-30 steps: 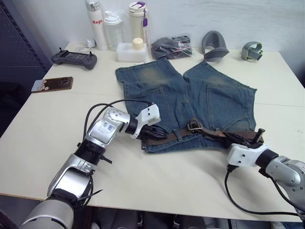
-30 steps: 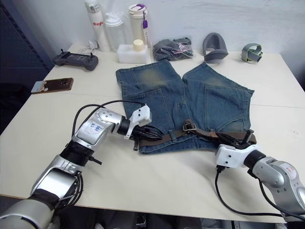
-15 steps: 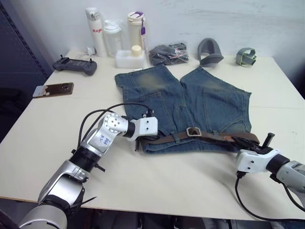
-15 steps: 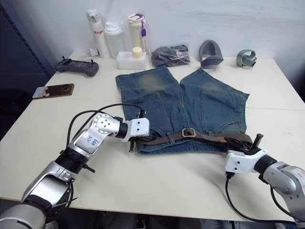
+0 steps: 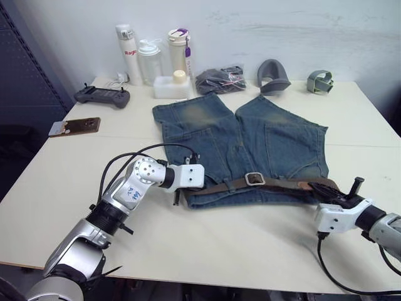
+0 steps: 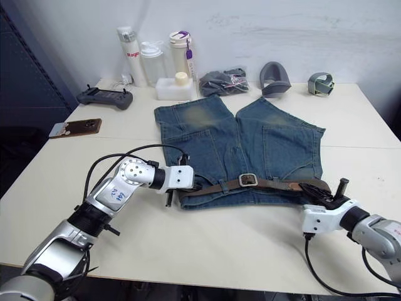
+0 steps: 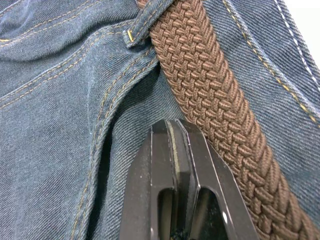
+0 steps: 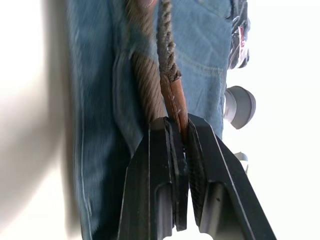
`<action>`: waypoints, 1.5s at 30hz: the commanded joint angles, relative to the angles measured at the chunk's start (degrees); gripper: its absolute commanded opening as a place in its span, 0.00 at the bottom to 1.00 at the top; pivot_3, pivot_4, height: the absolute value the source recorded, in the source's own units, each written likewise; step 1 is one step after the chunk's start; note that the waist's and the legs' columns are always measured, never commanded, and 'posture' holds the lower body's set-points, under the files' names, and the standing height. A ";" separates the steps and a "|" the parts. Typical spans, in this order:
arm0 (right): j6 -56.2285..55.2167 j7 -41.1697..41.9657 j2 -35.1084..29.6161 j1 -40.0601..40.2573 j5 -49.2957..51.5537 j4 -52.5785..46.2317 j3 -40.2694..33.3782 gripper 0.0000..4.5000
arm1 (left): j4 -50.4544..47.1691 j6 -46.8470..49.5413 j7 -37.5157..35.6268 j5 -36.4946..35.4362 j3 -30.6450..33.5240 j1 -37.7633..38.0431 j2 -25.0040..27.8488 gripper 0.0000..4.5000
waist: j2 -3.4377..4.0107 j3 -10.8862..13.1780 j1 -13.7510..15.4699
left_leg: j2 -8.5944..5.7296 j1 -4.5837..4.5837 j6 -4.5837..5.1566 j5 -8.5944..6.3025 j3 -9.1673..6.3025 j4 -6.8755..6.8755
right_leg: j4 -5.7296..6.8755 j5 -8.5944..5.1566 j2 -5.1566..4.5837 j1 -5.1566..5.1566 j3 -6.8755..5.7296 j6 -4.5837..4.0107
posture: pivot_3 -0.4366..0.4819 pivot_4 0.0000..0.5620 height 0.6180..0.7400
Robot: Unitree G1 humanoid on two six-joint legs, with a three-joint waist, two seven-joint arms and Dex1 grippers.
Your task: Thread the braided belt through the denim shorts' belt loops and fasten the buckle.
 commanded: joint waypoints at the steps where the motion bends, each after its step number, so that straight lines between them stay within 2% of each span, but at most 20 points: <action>1: 0.22 -4.54 -2.70 0.79 -4.64 6.44 -2.46 0.00 | 10.96 4.63 -3.95 8.76 -8.46 9.64 5.08 0.01 | 0.01 -0.15 0.02 | 0.01 0.00 -0.03 -0.04 0.00 0.00 | 0.00 -0.03 0.00 0.00 0.00 -0.01 | 0.48 0.27 0.25; 7: -0.39 -8.97 -4.02 -1.04 -8.37 11.42 1.68 0.00 | 11.03 5.11 -3.91 8.69 -8.18 9.85 5.34 0.01 | -0.05 -0.29 0.09 | 0.02 0.00 -0.04 -0.12 -0.02 0.01 | 0.00 -0.13 0.00 0.01 0.00 -0.12 | 0.48 0.27 0.25; 13: 1.68 -6.27 -3.15 -5.04 -5.98 8.96 4.96 0.00 | 10.49 6.14 -5.03 4.83 -4.72 9.33 4.99 0.01 | -0.16 -0.43 -0.13 | 0.05 0.00 -0.04 -0.15 -0.04 -0.01 | 0.00 -0.15 0.02 0.01 0.00 -0.11 | 0.48 0.27 0.25; 21: 4.00 1.22 -3.05 -5.95 3.51 2.55 2.90 0.00 | 4.64 11.37 -13.51 -11.53 7.63 4.60 3.42 0.01 | 0.08 0.68 -0.27 | 0.12 -0.17 -0.08 -0.16 -0.05 -0.01 | 0.03 -0.15 0.08 -0.23 -0.04 -0.09 | 0.48 0.27 0.25; 23: 5.34 4.57 -3.19 -6.01 9.53 -0.06 0.90 0.00 | 4.22 13.24 -13.39 -14.09 10.74 2.98 3.15 0.01 | 0.14 0.95 -0.15 | 0.12 -0.38 -0.08 -0.11 -0.05 0.07 | 0.10 -0.08 0.08 -0.71 -0.04 0.04 | 0.48 0.27 0.25; 25: 7.58 8.29 -3.13 -6.39 16.16 -2.42 -1.39 0.20 | 4.00 16.53 -13.61 -16.74 13.46 0.98 3.18 0.00 | 0.23 1.66 -0.07 | 0.12 -1.08 -0.35 0.17 -0.05 0.44 | 0.45 -0.05 0.07 -1.29 -0.05 0.10 | 0.48 0.27 0.25; 26: 8.65 10.21 -3.45 -6.51 18.38 -3.61 -2.32 0.26 | 4.00 17.64 -13.72 -17.77 14.61 -0.04 3.28 0.00 | 0.12 2.07 -0.05 | 0.13 -1.22 -0.37 0.21 -0.09 0.57 | 0.53 -0.05 0.08 -1.37 -0.10 0.10 | 0.48 0.27 0.25; 31: 16.22 19.44 -4.56 -5.03 26.76 -9.12 -8.24 0.82 | 2.62 21.40 -14.04 -21.02 18.57 -3.40 4.37 0.00 | 0.01 3.18 0.23 | 0.09 -1.30 -0.31 0.24 -0.13 0.62 | 0.46 0.02 0.06 -1.34 -0.17 0.22 | 0.48 0.27 0.25; 32: 18.00 21.28 -4.64 -4.27 28.09 -10.58 -9.26 0.92 | 2.05 22.24 -14.32 -21.85 19.40 -3.69 4.74 0.00 | -0.01 3.41 0.35 | 0.08 -1.31 -0.30 0.24 -0.15 0.61 | 0.43 0.03 0.06 -1.32 -0.19 0.24 | 0.48 0.27 0.25; 33: 19.75 22.99 -4.60 -3.34 29.13 -12.18 -9.93 0.98 | 1.42 23.17 -14.59 -22.68 20.18 -3.87 5.12 0.00 | -0.02 3.58 0.49 | 0.08 -1.32 -0.30 0.24 -0.17 0.61 | 0.39 0.04 0.06 -1.31 -0.22 0.26 | 0.48 0.27 0.25; 38: 29.37 27.67 -1.67 1.31 32.27 -20.98 -8.98 0.98 | -4.25 30.35 -14.31 -28.11 24.25 -4.36 6.53 0.00 | -0.17 3.76 1.00 | 0.05 -1.35 -0.30 0.26 -0.26 0.32 | 0.02 0.08 0.07 -1.24 -0.36 0.33 | 0.48 0.27 0.25; 43: 33.65 28.17 1.86 2.50 32.16 -23.71 -8.72 0.98 | -9.56 34.96 -11.84 -30.57 25.02 -3.74 6.35 0.00 | -0.20 3.80 1.38 | -0.10 -1.23 -0.19 0.46 -0.33 -0.11 | -0.55 0.28 0.09 -0.95 -0.45 0.63 | 0.48 0.27 0.25; 45: 35.30 29.50 2.07 3.59 32.65 -24.02 -11.46 0.98 | -11.02 35.45 -10.92 -30.49 24.39 -3.07 6.48 0.00 | -0.20 3.83 1.51 | -0.15 -1.24 -0.14 0.49 -0.33 -0.10 | -0.61 0.35 0.08 -0.92 -0.45 0.73 | 0.48 0.27 0.25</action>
